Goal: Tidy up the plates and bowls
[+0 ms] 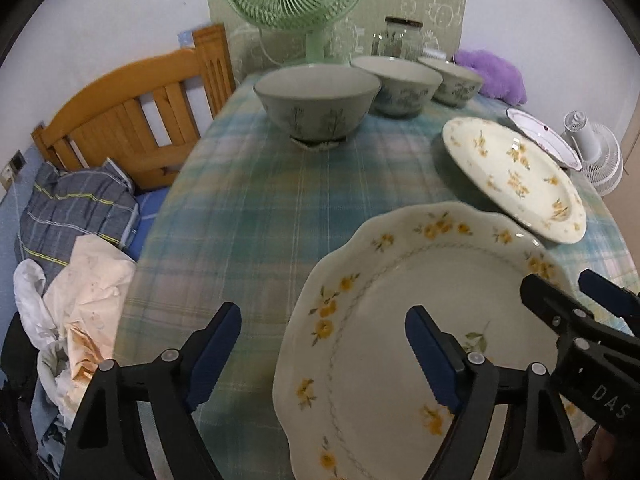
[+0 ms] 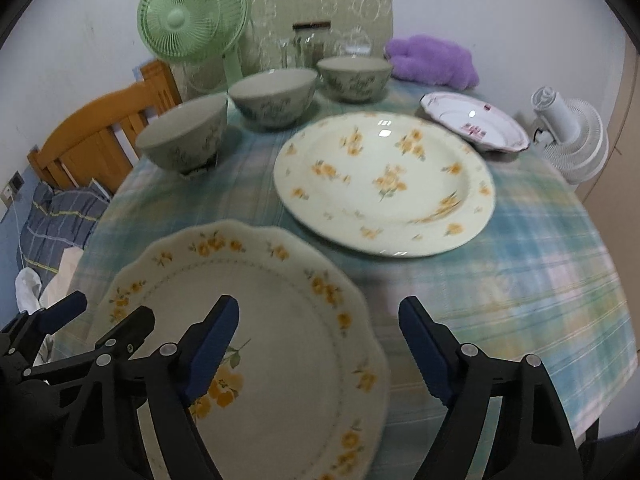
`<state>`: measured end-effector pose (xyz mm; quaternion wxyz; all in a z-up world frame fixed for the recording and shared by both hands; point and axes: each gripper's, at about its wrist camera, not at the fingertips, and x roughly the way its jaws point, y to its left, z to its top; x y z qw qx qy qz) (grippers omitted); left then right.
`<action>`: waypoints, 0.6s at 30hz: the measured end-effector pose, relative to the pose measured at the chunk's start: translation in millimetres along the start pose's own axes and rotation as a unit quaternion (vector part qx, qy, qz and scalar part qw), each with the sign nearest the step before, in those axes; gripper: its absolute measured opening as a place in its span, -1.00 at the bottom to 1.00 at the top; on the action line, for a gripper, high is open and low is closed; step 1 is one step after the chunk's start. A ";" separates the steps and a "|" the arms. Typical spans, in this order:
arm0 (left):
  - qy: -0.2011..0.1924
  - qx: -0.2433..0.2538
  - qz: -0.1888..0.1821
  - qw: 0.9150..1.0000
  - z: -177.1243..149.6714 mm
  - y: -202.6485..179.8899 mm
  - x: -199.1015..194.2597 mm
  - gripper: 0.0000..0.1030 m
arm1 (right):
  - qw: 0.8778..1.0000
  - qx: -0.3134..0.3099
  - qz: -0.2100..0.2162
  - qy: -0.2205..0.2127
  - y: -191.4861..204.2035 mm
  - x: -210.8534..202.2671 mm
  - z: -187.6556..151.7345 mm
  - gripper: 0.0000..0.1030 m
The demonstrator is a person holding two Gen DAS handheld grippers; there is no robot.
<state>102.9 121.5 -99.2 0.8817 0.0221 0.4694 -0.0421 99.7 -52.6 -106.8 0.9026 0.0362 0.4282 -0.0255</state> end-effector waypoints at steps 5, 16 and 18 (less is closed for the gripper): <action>0.022 0.012 -0.025 0.999 -4.2 -2.0 14.6 0.49 | 1.000 0.006 -0.012 0.028 3.3 17.5 -4.6 0.51; 0.024 0.026 -0.050 0.998 -4.7 -10.3 16.8 0.44 | 0.998 0.023 -0.029 0.057 -0.3 27.4 -14.7 0.32; 0.024 0.027 -0.050 0.998 -4.7 -10.3 16.1 0.42 | 0.998 0.024 -0.029 0.056 -0.5 27.5 -14.9 0.32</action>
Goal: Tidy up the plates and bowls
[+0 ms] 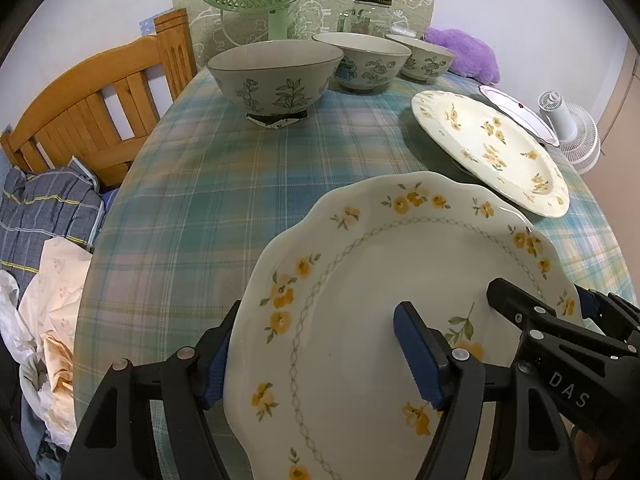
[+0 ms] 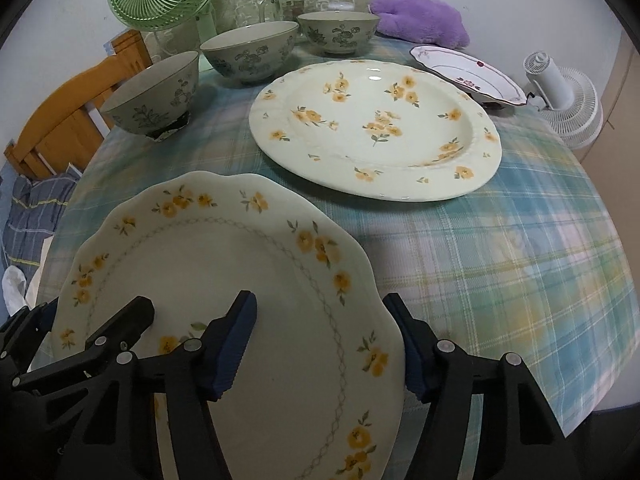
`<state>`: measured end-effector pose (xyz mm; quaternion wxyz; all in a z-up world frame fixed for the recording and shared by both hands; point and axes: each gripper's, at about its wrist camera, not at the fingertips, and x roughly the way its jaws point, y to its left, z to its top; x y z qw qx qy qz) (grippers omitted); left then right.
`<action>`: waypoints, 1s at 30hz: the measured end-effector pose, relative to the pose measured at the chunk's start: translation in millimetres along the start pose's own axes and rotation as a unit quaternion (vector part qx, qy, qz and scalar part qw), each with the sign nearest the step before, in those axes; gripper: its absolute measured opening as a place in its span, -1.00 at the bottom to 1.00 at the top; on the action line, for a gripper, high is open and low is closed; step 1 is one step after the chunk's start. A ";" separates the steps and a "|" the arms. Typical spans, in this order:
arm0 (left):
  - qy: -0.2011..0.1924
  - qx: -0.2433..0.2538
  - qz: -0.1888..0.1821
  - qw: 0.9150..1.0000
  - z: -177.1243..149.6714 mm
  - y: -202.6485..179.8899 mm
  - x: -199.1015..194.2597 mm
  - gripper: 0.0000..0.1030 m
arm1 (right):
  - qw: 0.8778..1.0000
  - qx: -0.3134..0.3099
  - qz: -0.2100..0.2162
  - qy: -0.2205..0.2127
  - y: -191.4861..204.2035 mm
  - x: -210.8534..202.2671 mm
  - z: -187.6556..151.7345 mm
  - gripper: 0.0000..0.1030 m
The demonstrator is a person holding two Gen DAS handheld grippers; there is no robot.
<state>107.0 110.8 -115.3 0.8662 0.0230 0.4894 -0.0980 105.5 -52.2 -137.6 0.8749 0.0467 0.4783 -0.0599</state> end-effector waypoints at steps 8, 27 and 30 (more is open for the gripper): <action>0.005 0.012 -0.006 1.000 9.6 -6.1 -8.1 0.42 | 1.000 0.017 -0.007 0.013 -1.2 -8.1 5.9 0.33; -0.014 0.032 -0.019 0.999 41.4 -44.1 -28.1 0.42 | 0.999 0.042 -0.019 -0.022 -33.8 -44.0 28.0 0.33; -0.018 0.040 -0.017 0.999 44.3 -63.1 -29.7 0.42 | 0.998 0.047 -0.020 -0.026 -48.3 -47.5 30.1 0.33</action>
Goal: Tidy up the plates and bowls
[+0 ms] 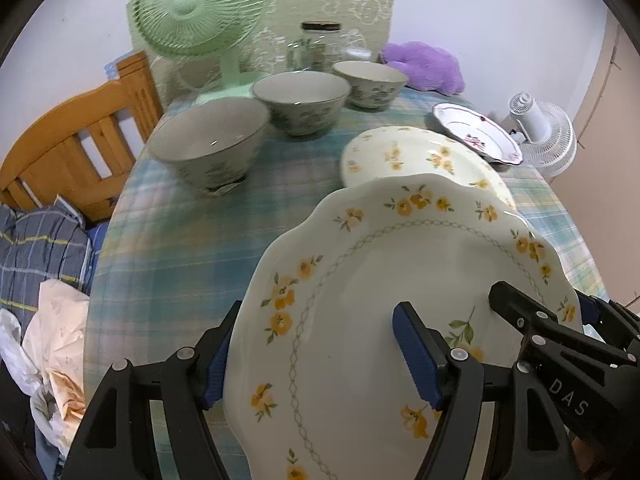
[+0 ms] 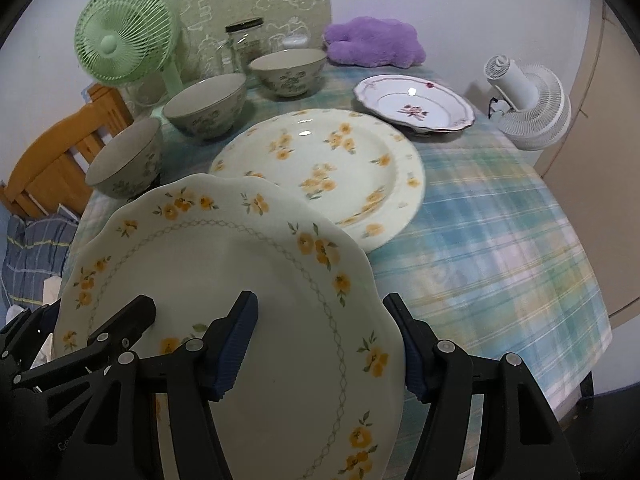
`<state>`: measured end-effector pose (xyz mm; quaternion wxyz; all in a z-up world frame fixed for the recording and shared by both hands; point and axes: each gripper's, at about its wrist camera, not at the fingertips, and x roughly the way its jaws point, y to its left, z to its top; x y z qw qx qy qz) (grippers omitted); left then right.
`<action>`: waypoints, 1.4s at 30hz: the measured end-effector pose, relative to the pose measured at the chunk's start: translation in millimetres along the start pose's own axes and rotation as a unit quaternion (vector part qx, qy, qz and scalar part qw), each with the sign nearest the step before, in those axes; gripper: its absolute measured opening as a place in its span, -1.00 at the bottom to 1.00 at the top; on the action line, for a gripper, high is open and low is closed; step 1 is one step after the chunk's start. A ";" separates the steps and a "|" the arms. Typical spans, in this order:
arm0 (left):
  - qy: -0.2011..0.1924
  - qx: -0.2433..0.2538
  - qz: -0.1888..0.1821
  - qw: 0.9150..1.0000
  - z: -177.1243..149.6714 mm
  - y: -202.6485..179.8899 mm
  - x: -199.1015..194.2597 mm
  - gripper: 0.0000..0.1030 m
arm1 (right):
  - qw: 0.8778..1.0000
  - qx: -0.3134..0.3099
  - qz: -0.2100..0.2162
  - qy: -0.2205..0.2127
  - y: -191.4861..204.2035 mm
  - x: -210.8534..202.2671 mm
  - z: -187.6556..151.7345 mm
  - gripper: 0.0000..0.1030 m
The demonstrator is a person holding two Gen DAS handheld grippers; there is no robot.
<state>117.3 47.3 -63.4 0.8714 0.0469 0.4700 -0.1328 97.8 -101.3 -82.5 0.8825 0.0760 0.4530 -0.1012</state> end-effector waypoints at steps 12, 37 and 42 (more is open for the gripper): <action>-0.005 -0.012 -0.008 1.000 18.1 -82.7 5.0 0.42 | 1.000 -0.003 -0.011 -0.002 -84.2 -10.1 24.0 0.33; 0.036 -0.032 -0.019 0.999 31.4 -236.9 73.0 0.41 | 0.999 -0.001 -0.025 0.031 -253.0 30.9 48.8 0.33; 0.050 -0.038 -0.009 0.998 31.1 -247.2 89.5 0.42 | 0.999 -0.001 -0.019 0.045 -266.1 48.2 50.1 0.33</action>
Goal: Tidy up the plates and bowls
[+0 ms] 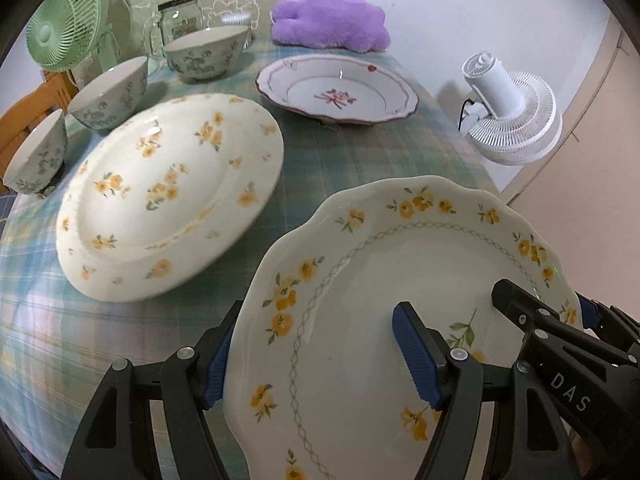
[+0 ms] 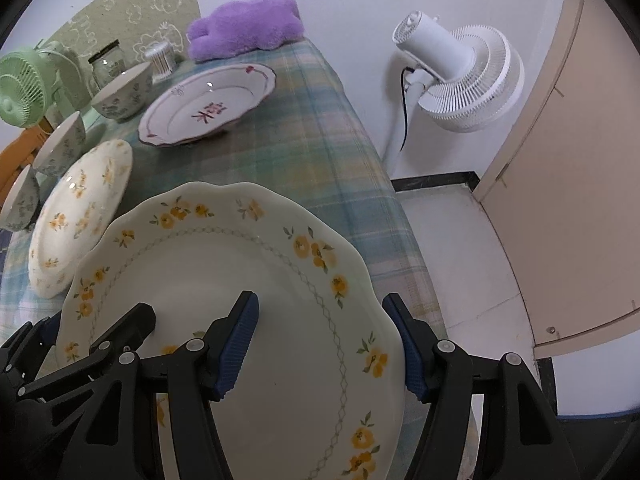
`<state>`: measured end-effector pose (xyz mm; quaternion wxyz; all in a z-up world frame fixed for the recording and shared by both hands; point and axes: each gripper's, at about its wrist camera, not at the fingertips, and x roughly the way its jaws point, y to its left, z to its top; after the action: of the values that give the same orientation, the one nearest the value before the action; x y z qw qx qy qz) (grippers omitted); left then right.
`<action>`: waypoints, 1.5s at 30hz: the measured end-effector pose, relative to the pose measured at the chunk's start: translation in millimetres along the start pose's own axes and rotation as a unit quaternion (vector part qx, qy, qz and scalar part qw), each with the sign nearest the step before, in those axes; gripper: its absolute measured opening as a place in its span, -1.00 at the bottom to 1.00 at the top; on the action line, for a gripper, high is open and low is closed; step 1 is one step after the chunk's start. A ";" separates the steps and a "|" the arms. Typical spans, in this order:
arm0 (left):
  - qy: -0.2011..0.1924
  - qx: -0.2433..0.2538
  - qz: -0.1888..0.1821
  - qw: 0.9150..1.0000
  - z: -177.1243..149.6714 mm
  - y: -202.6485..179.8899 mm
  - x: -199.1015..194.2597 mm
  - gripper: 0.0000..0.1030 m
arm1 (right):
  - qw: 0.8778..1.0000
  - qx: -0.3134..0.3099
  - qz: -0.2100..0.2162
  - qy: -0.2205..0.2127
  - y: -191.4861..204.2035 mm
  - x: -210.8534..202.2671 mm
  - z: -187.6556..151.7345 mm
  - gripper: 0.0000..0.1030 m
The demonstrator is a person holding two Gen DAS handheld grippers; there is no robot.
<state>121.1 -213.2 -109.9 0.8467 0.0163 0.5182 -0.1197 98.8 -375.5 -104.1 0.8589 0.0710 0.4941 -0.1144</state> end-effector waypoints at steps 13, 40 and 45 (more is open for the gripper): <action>0.002 -0.017 0.014 1.000 0.8 -4.9 17.4 0.42 | 1.000 0.000 0.019 0.024 -10.2 29.3 9.0 0.32; 0.012 0.065 -0.028 0.997 -18.9 11.1 -38.6 0.76 | 0.998 0.059 -0.015 0.020 -0.1 -35.7 -23.9 0.33; -0.003 0.077 -0.029 0.997 -15.9 27.6 -54.1 0.78 | 0.998 0.056 -0.009 0.000 25.7 -55.5 -29.9 0.33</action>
<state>89.7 -174.0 -72.3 0.8405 0.0659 0.5055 -0.1837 53.8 -336.7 -70.9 0.8523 0.1147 0.4878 -0.1497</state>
